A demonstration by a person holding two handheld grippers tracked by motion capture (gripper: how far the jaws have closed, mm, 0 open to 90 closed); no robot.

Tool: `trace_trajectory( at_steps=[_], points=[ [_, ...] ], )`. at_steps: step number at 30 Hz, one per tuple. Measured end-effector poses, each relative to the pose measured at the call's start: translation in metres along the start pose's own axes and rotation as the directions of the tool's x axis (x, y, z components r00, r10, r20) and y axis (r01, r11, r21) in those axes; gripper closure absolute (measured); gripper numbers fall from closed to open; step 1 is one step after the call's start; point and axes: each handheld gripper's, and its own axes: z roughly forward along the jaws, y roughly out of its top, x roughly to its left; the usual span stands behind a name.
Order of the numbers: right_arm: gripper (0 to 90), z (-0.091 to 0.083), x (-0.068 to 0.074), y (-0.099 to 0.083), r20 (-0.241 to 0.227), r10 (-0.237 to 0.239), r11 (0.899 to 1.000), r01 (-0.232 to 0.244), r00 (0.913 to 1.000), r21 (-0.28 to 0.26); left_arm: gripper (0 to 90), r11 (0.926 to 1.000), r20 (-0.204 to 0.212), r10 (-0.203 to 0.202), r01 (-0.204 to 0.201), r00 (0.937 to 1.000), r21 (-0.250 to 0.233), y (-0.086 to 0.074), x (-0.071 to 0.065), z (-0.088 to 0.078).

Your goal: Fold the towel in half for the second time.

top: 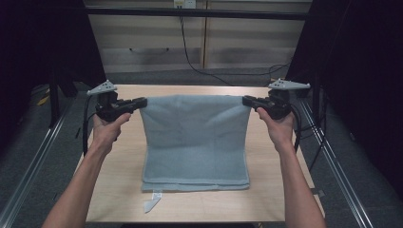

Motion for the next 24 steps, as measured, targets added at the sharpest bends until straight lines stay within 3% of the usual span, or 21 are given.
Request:
trace_trajectory(
  at_steps=[2,9,20,24],
  points=[
    [84.8,-0.002,0.002,-0.009,-0.017,0.001,1.000,-0.001,0.9999,0.000,83.9,0.9998,0.011,-0.017,0.017,0.9998,0.004,-0.011,0.002,-0.001],
    [84.7,-0.009,0.014,-0.039,-0.073,-0.014,1.000,0.016,0.9973,0.023,83.9,0.9999,0.037,-0.007,0.006,0.9993,0.012,-0.038,-0.006,-0.010],
    [84.4,-0.032,0.035,-0.074,-0.114,-0.024,0.999,0.028,0.9932,0.031,83.8,0.9997,0.075,0.011,-0.013,0.9971,0.020,-0.071,-0.031,-0.038],
    [84.2,-0.036,0.040,-0.088,-0.118,-0.016,0.998,0.023,0.9929,0.060,83.8,0.9983,0.087,0.014,-0.019,0.9961,0.056,-0.084,-0.041,-0.043]
  ],
)
